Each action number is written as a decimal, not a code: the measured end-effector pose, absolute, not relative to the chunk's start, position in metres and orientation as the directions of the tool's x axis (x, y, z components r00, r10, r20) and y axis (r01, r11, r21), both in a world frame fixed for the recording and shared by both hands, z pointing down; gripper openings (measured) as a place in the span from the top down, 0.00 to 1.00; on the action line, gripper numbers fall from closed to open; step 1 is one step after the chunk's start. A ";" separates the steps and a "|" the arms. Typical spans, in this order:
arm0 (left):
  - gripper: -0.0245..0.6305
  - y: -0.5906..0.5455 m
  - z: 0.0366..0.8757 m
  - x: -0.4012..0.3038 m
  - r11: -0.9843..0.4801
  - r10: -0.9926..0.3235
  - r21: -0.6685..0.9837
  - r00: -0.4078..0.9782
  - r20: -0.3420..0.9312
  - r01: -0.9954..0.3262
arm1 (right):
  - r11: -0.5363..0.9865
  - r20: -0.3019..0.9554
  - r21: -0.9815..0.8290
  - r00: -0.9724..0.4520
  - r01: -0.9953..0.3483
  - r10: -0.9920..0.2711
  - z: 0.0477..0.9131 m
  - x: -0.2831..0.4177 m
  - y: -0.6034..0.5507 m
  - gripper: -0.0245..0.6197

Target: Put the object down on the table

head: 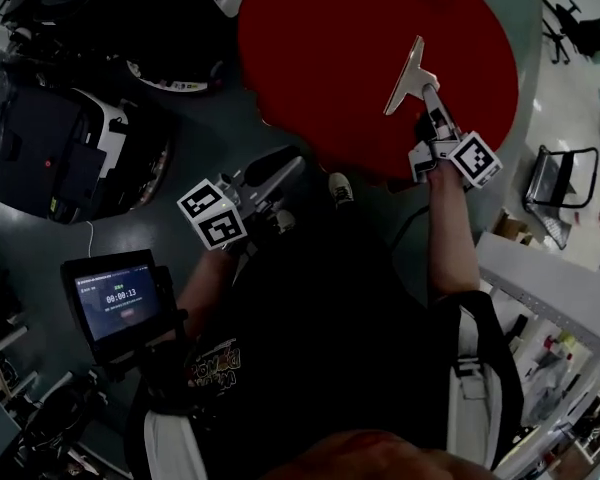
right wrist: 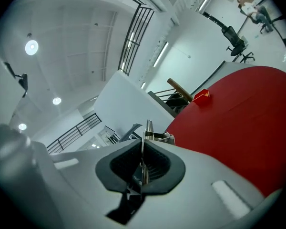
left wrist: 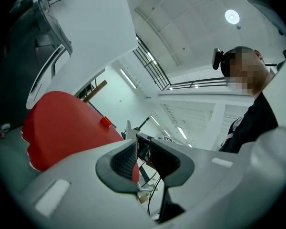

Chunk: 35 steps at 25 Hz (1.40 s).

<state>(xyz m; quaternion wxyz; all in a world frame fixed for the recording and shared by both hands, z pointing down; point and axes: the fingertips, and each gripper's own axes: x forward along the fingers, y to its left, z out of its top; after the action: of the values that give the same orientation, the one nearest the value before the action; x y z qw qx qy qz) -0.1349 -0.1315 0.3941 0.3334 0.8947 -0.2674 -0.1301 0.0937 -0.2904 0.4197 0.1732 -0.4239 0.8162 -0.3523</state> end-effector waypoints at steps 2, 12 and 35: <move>0.83 -0.141 0.391 -0.134 -0.624 -0.596 0.653 0.802 -0.044 -0.429 | 0.344 0.078 -0.728 -0.570 -0.593 -0.818 0.443 0.103 -0.318 0.94; 0.83 -0.188 0.405 -0.127 -0.507 -0.720 0.675 0.694 0.012 -0.537 | 0.173 0.311 -0.738 -0.557 -0.652 -0.770 0.565 0.133 -0.443 0.94; 0.83 -0.196 0.432 -0.127 -0.389 -0.771 0.724 0.632 0.082 -0.569 | 0.004 0.473 -0.740 -0.526 -0.672 -0.707 0.659 0.143 -0.495 0.93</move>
<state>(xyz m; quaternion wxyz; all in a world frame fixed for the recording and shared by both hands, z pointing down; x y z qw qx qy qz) -0.1272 -0.1964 0.4318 0.3736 0.8225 -0.4071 -0.1351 0.1426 -0.4947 0.6588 0.0168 -0.4866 0.7084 -0.5110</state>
